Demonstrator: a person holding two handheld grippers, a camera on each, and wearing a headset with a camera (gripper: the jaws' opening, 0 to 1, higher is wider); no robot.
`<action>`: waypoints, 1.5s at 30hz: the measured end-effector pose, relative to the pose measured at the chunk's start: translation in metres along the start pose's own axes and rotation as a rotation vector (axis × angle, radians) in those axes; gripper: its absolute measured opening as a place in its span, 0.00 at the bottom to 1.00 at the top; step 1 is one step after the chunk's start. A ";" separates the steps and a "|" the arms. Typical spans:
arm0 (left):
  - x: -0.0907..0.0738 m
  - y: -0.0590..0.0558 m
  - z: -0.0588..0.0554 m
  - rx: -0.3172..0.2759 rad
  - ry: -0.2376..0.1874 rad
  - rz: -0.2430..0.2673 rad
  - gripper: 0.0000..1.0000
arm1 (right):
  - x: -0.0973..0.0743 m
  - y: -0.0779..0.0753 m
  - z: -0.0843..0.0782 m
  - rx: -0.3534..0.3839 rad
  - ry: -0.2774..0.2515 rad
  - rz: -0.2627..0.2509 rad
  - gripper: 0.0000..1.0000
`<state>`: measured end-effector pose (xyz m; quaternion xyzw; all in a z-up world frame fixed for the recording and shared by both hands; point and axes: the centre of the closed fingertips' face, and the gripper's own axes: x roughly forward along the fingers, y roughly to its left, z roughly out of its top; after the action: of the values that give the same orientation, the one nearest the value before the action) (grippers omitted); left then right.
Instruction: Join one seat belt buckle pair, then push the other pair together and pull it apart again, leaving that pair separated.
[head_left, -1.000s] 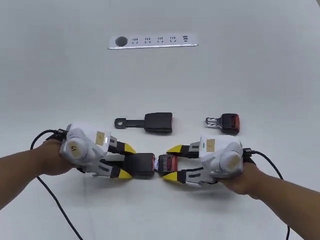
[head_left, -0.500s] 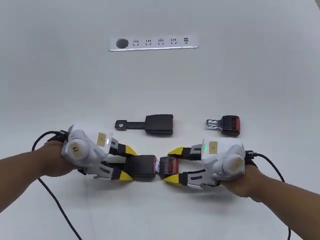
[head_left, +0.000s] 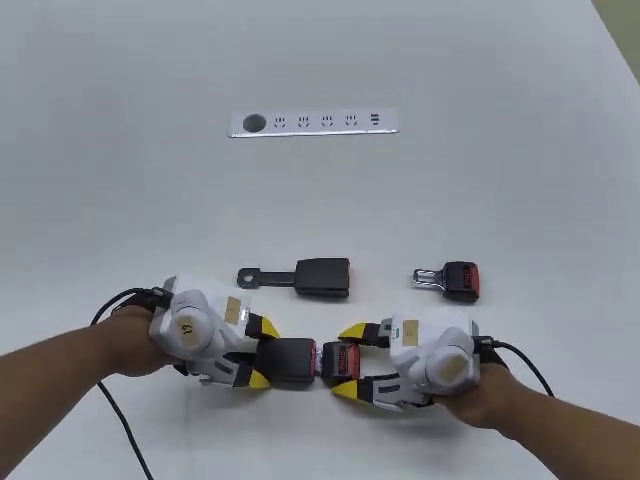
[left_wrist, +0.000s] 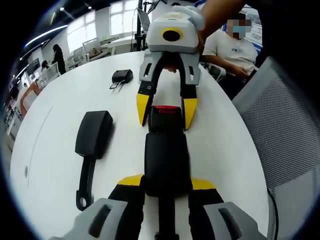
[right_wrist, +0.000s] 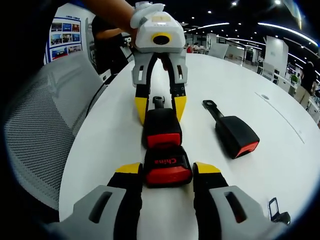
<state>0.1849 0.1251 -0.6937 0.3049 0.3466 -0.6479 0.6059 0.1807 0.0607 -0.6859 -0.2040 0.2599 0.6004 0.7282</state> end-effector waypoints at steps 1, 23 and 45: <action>0.001 -0.002 0.002 -0.008 0.002 -0.004 0.38 | 0.002 0.000 0.000 0.013 0.005 -0.006 0.46; -0.032 0.007 0.051 -0.123 -0.078 0.117 0.82 | -0.069 -0.035 0.001 0.181 -0.047 -0.172 0.66; -0.048 0.079 0.083 -0.085 -0.101 0.178 0.83 | -0.133 -0.116 -0.019 0.208 -0.036 -0.252 0.73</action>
<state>0.2700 0.0824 -0.6129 0.2757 0.3144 -0.5907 0.6900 0.2733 -0.0759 -0.6191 -0.1476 0.2800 0.4777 0.8195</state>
